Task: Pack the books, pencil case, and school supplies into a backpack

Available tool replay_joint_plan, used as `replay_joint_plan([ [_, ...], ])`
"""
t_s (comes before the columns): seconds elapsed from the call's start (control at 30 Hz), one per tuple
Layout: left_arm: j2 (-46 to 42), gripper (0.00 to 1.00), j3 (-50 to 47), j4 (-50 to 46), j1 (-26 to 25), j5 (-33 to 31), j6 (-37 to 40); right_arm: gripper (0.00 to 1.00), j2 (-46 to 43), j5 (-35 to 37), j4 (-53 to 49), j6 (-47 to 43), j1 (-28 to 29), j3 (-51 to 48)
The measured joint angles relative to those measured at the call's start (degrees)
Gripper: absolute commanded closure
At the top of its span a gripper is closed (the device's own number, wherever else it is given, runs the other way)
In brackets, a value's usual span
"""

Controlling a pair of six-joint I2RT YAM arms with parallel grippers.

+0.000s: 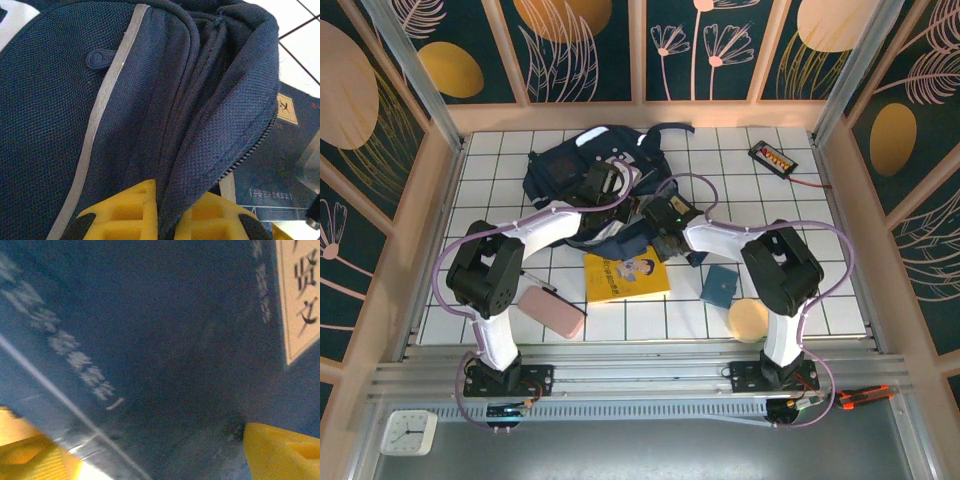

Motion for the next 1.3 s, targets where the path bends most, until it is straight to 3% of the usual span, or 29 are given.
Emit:
replay_joint_plan([
  [0.23,0.0,1.0,0.0,0.0,0.04,0.04,0.02,0.2,4.15,5.95,0.11,-3.96,0.13,3.69],
  [0.3,0.0,1.0,0.0,-0.02,0.04,0.04,0.02,0.26,5.05,6.86,0.04,-4.9,0.13,4.35],
  [0.37,0.0,1.0,0.0,-0.02,0.04,0.04,0.02,0.42,5.62,7.17,0.07,-6.01,0.15,4.81],
  [0.47,0.0,1.0,0.0,-0.02,0.04,0.04,0.02,0.86,6.21,8.31,0.28,-7.13,0.22,4.96],
  [0.53,0.0,1.0,0.02,-0.04,0.04,0.02,0.02,1.0,6.01,10.62,0.59,-7.78,0.22,4.98],
  [0.77,0.0,1.0,1.81,-1.73,0.04,-0.63,0.02,1.0,0.2,10.69,-2.95,-7.52,-1.46,5.73],
  [0.83,0.0,1.0,3.21,-2.82,0.04,-1.36,0.02,1.0,-3.65,6.16,-5.4,-5.46,-3.91,7.1],
  [0.93,-0.37,1.0,5.62,-4.68,0.02,-3.15,0.04,1.0,-11.52,-8.09,-5.11,0.37,-11.47,8.68],
  [1.1,-2.71,1.0,9.51,-8.24,0.11,-6.64,0.11,1.0,-24.33,-34.29,8.72,18.03,-26.01,2.95],
  [1.3,-3.63,1.0,14.05,-11.65,0.17,-9.09,0.2,1.0,-23.19,-52.72,29.68,40.7,-25.81,-7.23],
])
